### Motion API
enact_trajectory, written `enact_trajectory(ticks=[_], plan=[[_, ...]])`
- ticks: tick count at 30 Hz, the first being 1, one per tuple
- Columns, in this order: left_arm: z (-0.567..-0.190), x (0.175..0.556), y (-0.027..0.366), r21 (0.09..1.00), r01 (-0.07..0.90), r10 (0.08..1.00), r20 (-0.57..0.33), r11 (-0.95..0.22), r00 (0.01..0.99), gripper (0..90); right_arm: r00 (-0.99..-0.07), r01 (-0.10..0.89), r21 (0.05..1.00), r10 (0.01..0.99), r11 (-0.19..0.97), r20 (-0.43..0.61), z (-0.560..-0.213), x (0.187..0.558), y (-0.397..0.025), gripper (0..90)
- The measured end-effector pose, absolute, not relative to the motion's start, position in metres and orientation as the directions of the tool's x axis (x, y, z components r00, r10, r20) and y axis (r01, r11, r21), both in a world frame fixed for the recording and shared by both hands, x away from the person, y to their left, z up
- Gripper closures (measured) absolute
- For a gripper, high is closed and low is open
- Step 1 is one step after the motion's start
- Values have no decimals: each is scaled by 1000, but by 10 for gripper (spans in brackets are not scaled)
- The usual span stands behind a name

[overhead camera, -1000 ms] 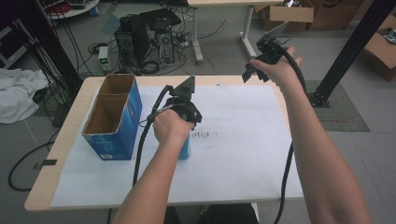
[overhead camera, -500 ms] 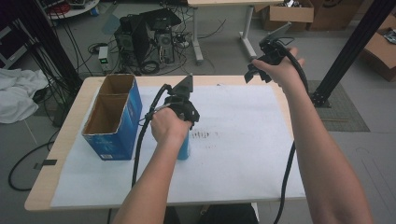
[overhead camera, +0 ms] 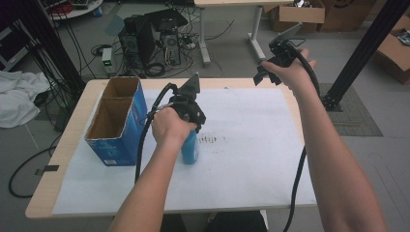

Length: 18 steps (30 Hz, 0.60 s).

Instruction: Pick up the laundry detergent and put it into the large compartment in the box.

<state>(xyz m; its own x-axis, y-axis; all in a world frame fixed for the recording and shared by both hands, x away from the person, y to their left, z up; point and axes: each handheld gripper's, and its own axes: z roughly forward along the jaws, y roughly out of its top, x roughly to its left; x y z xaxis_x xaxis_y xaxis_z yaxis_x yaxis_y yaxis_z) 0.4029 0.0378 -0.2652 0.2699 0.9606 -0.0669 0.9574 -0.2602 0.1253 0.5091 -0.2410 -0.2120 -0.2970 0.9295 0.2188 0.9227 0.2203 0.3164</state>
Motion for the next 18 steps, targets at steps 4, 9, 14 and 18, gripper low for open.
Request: enact_trajectory(ticks=[4,9,14,18], plan=[[-254,402,43,127,951,955,-60,-281,290,366,-296,922,319,930,219,219,-212,509,-242,171],[-237,401,52,123,944,948,-50,-306,314,367,-293,923,320,931,215,219,-211,509,-242,172],[-217,401,64,122,937,942,-37,-328,335,368,-297,921,325,929,216,223,-211,509,-242,172],[-194,401,77,135,937,942,-52,-324,333,370,-304,918,328,927,223,220,-210,509,-240,172]])
